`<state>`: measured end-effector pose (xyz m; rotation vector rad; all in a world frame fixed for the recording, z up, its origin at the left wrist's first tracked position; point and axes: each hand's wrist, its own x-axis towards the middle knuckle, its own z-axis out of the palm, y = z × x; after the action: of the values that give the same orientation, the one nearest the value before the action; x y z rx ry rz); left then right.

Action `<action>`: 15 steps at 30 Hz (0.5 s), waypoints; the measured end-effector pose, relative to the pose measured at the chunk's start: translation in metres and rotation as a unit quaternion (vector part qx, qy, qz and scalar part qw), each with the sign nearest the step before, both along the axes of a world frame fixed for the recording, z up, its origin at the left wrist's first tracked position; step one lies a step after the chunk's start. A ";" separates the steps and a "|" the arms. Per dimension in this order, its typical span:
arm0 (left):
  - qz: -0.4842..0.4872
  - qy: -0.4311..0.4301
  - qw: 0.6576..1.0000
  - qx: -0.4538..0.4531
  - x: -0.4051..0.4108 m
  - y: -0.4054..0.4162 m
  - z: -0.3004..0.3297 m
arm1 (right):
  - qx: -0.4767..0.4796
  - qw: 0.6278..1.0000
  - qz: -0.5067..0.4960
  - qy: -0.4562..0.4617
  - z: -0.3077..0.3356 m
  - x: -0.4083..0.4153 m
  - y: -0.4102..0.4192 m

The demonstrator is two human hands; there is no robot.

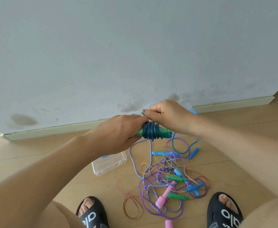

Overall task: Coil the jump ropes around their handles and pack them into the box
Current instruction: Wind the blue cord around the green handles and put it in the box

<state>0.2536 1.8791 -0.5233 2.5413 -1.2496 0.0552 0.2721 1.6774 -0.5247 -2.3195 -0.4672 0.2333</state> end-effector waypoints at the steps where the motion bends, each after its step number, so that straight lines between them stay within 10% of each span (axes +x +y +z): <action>1: 0.002 0.013 1.000 -0.022 0.000 0.002 0.000 | 0.030 0.999 -0.010 0.028 -0.005 -0.002 0.001; 7: 0.154 0.123 0.974 -0.111 0.002 -0.003 0.002 | 0.061 0.991 -0.102 0.066 -0.018 -0.015 0.009; 15: 0.269 0.180 0.944 0.056 0.022 0.008 -0.011 | -0.131 0.988 -0.033 -0.075 0.002 -0.036 0.006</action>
<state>0.2761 1.8867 -0.5343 2.7489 -0.4159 -0.3532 0.2361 1.6835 -0.5231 -2.6173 -0.4557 0.0911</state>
